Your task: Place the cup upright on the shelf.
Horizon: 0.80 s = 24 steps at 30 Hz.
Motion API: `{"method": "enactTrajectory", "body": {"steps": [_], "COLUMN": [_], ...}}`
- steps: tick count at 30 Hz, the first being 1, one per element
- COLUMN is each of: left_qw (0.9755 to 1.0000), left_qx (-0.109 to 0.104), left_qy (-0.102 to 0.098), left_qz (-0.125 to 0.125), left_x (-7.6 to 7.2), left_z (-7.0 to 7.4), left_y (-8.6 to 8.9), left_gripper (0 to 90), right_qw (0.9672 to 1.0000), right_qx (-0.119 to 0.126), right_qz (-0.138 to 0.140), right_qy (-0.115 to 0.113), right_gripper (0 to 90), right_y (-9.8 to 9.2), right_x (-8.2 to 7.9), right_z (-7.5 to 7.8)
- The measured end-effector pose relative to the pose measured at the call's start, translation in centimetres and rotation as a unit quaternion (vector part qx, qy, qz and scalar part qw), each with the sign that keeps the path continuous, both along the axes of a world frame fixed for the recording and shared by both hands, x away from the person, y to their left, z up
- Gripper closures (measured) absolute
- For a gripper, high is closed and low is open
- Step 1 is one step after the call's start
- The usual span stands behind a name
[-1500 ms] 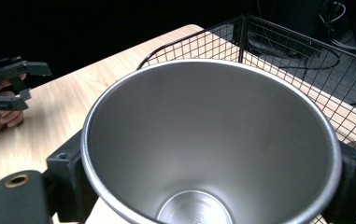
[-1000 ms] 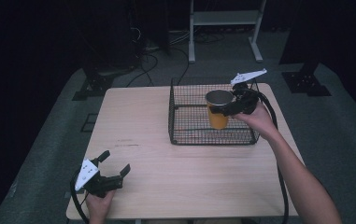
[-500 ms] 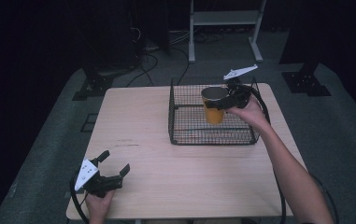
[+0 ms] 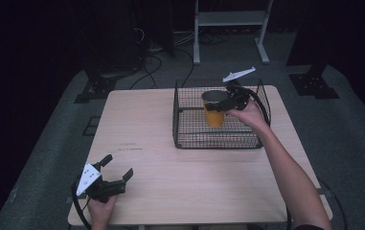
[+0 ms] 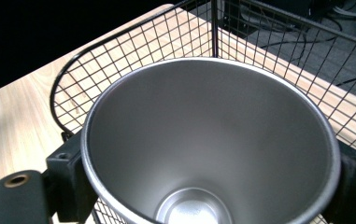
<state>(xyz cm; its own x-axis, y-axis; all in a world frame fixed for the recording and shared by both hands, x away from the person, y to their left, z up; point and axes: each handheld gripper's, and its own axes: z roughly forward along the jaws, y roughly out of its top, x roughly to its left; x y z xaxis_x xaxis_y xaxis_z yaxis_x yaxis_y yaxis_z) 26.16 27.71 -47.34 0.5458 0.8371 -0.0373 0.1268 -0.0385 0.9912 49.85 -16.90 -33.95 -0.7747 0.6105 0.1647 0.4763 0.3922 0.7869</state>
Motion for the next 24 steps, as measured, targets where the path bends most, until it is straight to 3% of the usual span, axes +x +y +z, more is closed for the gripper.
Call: {"method": "enactTrajectory", "body": {"steps": [24], "left_qw": [1.0000], "left_qx": [-0.002], "left_qy": [0.000], "left_qz": [-0.001], "left_x": [0.0], "left_z": [0.0], "left_y": [0.1], "left_gripper": [2.2], "right_qw": [0.9996], "right_qx": [-0.005], "right_qz": [-0.011], "right_qy": [0.027], "right_gripper": [11.7], "right_y": [1.5], "right_x": [2.3], "right_z": [-3.7]}}
